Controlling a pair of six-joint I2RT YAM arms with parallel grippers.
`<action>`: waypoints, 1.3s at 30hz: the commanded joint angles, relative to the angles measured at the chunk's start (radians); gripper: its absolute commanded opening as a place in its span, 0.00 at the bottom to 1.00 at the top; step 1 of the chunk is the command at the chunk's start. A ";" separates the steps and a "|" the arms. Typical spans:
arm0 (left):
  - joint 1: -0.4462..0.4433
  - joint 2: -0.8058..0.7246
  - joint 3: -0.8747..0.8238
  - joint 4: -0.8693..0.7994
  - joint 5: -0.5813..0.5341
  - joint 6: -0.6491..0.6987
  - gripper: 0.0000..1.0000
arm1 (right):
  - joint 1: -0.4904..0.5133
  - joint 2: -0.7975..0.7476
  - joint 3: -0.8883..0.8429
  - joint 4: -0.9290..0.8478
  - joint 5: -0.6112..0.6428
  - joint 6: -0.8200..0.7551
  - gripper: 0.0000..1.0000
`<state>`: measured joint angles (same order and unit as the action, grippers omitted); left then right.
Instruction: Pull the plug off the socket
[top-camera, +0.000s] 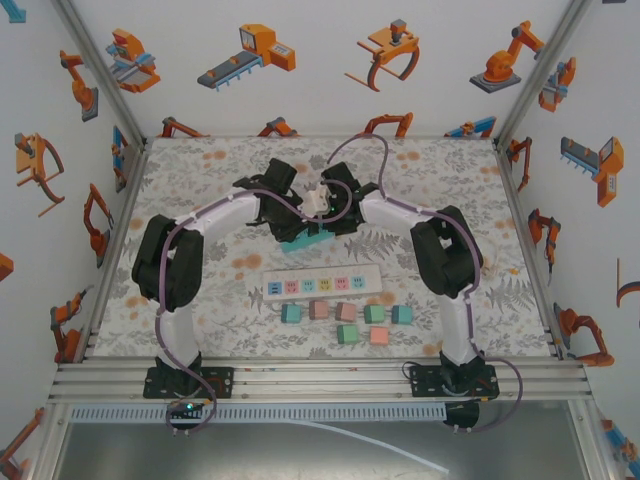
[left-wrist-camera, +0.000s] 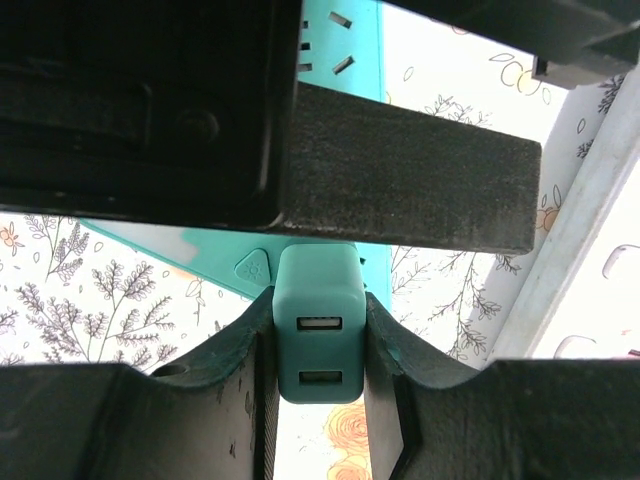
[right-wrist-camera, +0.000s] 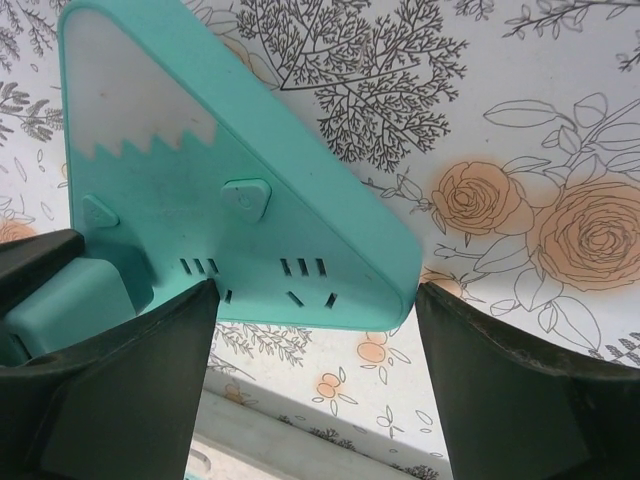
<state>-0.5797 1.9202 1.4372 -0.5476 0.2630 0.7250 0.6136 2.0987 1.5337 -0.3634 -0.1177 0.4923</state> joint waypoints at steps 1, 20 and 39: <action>-0.012 -0.042 0.058 0.039 0.207 -0.116 0.00 | 0.083 0.147 -0.046 -0.137 0.325 -0.070 0.70; 0.039 -0.019 0.121 0.003 0.249 -0.235 0.00 | 0.089 0.175 -0.004 -0.206 0.338 -0.159 0.70; 0.032 -0.292 0.004 -0.002 0.171 -0.290 0.00 | 0.086 -0.113 -0.021 -0.049 0.155 -0.132 0.74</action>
<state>-0.5285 1.7821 1.4429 -0.6590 0.3115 0.4786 0.6765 2.0338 1.5330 -0.3737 0.0811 0.3733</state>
